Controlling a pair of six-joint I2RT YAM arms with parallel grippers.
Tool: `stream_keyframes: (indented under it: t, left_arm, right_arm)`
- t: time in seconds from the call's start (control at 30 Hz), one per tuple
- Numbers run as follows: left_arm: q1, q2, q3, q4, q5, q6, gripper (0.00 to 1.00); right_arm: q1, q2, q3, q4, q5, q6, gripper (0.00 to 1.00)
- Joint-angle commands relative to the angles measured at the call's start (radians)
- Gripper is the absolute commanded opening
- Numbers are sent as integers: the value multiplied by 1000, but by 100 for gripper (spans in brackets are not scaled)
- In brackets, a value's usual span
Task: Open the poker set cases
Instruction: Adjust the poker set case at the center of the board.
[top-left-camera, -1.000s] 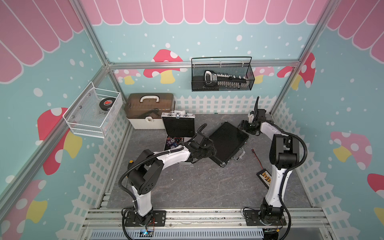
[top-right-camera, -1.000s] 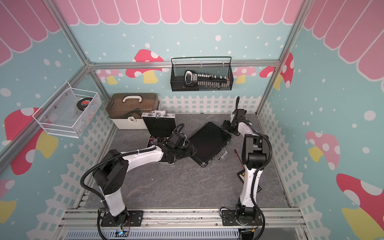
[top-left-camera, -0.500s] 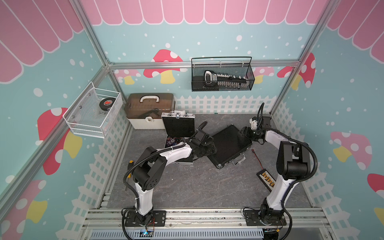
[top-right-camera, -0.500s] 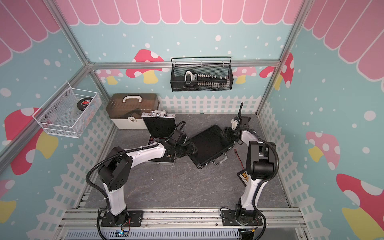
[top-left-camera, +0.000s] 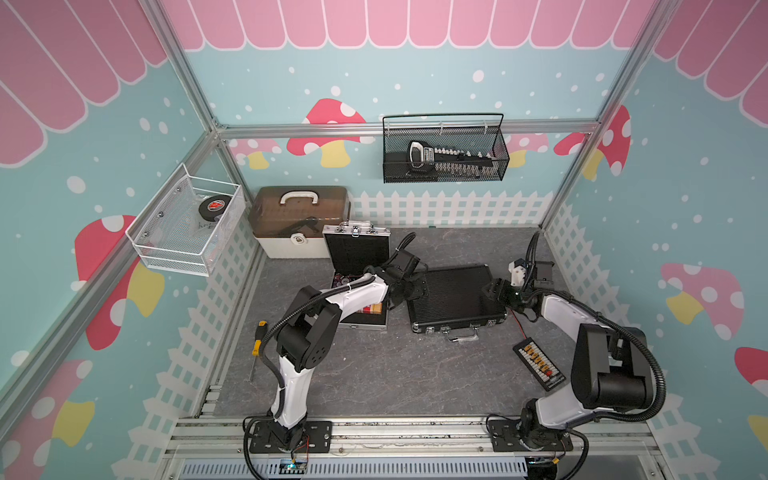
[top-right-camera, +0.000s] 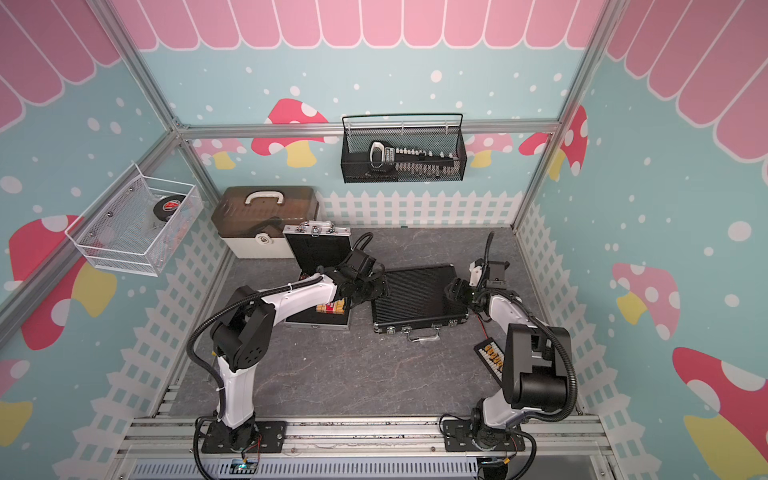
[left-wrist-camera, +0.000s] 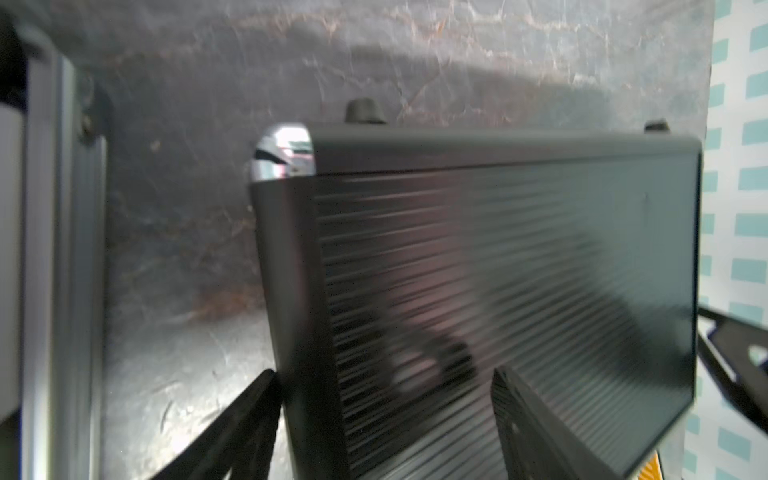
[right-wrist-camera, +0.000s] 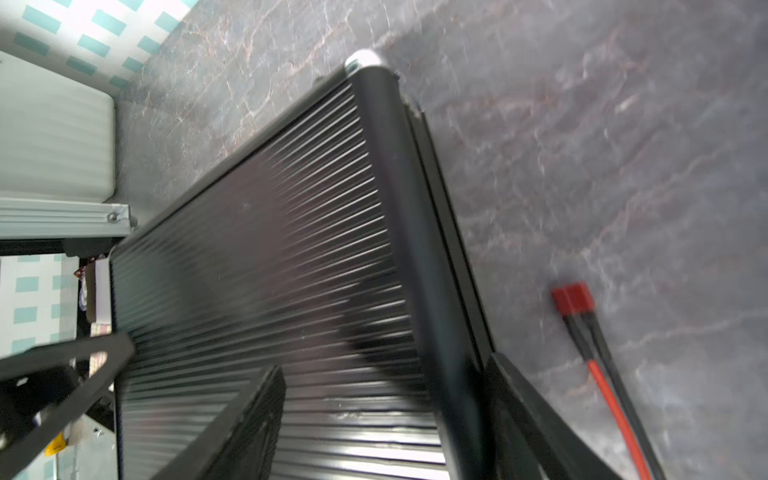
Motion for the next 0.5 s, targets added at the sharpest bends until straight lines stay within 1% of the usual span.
stream_keyframes:
  t: [0.0,0.17,0.27,0.33,0.47]
  left_arm:
    - [-42,26,47,77,103,6,78]
    - [-40,-12,47,57,63,25,78]
    - [-39,-43,60,38,45,45,78]
    - [-39,-63,67,22,25,57,78]
    - [-37,-102,60,11,9,61,80]
  right_arm:
    - [44,-32,-41,-164,-119,27,80]
    - [40,-130,-11,-298,37,24,88]
    - [14,-199,28,-398,138,10,90]
    - [-17,-236,42,-442,170,3,92]
    - [-52,-304,64,-505,181,-7,93]
